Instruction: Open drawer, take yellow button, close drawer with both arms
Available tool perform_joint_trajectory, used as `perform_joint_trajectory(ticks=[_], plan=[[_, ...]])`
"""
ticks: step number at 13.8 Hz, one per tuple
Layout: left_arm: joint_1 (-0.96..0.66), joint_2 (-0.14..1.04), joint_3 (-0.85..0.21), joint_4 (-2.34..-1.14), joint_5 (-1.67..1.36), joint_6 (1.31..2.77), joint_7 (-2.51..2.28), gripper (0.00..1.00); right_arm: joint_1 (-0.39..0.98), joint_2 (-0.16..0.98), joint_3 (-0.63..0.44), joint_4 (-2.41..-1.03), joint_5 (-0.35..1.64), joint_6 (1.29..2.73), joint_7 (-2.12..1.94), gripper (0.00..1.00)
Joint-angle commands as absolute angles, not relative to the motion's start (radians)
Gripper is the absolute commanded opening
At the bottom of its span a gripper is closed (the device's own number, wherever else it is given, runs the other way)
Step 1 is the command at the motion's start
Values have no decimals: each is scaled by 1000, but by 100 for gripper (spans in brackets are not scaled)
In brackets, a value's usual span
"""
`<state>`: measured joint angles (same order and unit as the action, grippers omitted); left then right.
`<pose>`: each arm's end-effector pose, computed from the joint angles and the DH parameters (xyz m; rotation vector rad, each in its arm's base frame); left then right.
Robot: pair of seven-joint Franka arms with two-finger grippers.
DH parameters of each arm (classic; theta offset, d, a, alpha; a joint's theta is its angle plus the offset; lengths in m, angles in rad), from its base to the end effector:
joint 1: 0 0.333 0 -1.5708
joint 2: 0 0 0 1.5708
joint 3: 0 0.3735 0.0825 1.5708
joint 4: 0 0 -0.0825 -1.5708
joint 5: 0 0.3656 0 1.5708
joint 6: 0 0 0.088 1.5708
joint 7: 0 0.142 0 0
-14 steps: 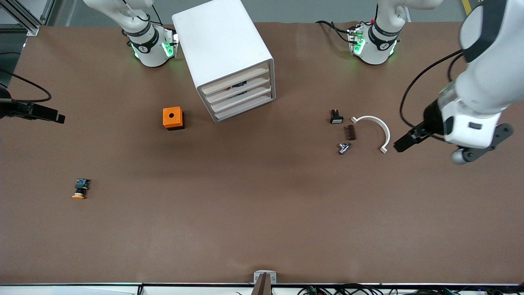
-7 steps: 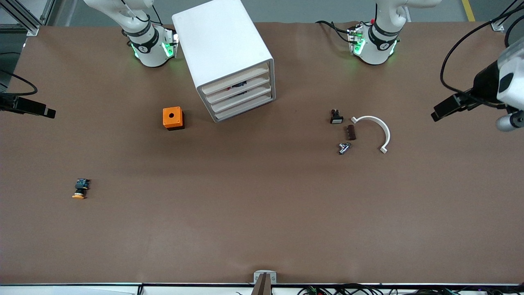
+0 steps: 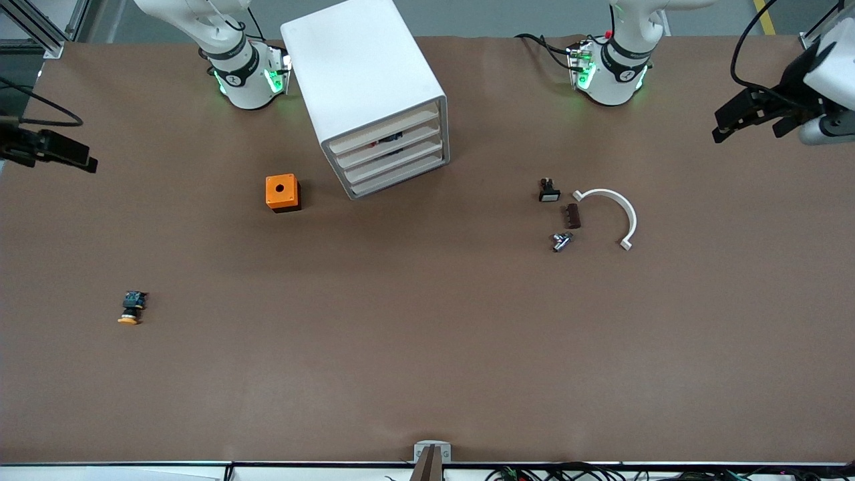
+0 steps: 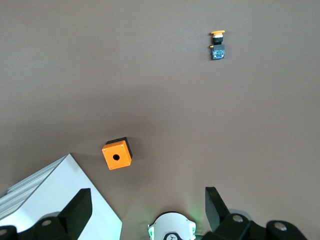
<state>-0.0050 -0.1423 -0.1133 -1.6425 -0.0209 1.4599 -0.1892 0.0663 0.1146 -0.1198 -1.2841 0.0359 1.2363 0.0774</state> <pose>0.4658 -0.0636 0.6766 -3.1374 -0.1106 0.0651 0.5341 -0.0175 0.6846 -3.1064 0.1900 0.2524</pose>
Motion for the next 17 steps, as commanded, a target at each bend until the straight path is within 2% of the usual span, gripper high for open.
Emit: perform_joint_trajectory(ticks=[1,3,8,14,17], plan=[[31,-202,-150,-1721,0,1483,-169,100,28,3,-117,-1420,75,1293,66,100],[29,-235,-150,-1775,0,1543,-169,100,26,-49,-115,-1501,74,1353,64,100],[29,-207,-150,-1750,0,1578,-169,100,26,-116,-113,-1609,69,1465,0,100],[34,-129,-137,-1649,0,1568,-181,100,34,-130,-110,-1615,67,1451,29,100],[34,-97,-137,-1617,0,1568,-176,100,41,-144,-107,-1631,2,1453,14,100]])
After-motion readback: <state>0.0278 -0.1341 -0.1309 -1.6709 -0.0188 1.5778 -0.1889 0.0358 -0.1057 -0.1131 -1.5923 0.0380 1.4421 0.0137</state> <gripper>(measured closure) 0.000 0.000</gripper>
